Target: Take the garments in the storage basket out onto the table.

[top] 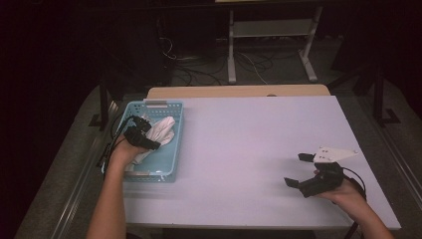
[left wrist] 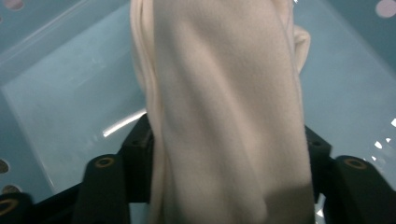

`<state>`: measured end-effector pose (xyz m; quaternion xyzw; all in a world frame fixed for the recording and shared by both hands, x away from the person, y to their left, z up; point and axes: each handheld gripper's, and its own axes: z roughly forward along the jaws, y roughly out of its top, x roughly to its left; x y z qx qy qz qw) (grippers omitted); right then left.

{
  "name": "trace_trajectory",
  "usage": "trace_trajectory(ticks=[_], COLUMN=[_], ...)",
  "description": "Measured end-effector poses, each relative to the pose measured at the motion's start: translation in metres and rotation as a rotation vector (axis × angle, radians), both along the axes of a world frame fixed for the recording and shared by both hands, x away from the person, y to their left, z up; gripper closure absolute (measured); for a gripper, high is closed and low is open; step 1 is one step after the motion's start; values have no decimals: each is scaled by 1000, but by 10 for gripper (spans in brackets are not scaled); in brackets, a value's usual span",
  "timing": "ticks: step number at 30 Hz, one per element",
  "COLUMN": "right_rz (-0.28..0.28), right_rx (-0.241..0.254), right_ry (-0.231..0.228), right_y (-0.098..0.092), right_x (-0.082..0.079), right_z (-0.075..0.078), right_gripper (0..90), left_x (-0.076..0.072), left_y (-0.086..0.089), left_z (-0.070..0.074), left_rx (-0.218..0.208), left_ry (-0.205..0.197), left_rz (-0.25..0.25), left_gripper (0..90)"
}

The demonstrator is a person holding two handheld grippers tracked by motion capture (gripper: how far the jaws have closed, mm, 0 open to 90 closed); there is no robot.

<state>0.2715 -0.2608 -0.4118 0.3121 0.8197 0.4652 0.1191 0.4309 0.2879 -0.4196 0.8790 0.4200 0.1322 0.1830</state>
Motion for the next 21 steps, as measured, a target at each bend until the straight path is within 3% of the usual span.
trace_trajectory(ticks=[10, 21], right_rz=[-1, -5], right_rx=[-6, -6], right_ry=[1, 2], right_y=[0, -1], right_x=[0, 1], right_z=[-1, -1], right_gripper=[0, 0], left_x=[-1, 0], left_y=[-2, 1], left_z=[5, 9], left_rx=[30, -2], left_ry=[-4, 11], left_rz=[-1, 29], left_gripper=[588, 636])
